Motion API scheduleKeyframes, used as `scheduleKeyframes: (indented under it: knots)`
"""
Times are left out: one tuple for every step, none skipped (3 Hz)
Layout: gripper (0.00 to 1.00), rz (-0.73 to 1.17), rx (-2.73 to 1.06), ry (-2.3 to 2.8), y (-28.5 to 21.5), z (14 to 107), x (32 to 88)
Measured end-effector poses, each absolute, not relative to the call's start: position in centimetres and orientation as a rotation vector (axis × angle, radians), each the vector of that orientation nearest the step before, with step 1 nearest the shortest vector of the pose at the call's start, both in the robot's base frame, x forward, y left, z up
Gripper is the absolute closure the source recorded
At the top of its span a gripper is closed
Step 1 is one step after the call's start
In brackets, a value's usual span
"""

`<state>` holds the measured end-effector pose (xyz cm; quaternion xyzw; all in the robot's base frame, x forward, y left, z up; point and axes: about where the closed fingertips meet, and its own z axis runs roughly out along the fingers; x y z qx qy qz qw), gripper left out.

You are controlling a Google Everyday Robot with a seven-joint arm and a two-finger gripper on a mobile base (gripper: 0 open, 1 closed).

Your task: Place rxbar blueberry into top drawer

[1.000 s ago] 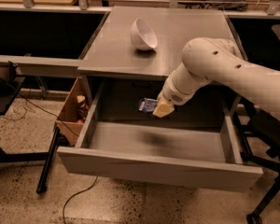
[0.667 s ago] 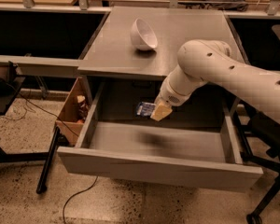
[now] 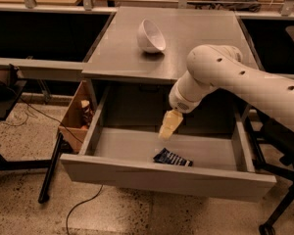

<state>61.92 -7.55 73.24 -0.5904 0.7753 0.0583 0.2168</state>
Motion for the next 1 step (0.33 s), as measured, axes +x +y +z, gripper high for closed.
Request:
scheduleKeyframes:
  knots:
    - [0.0,0.162,-1.635,2.149,-7.57,73.18,61.91]
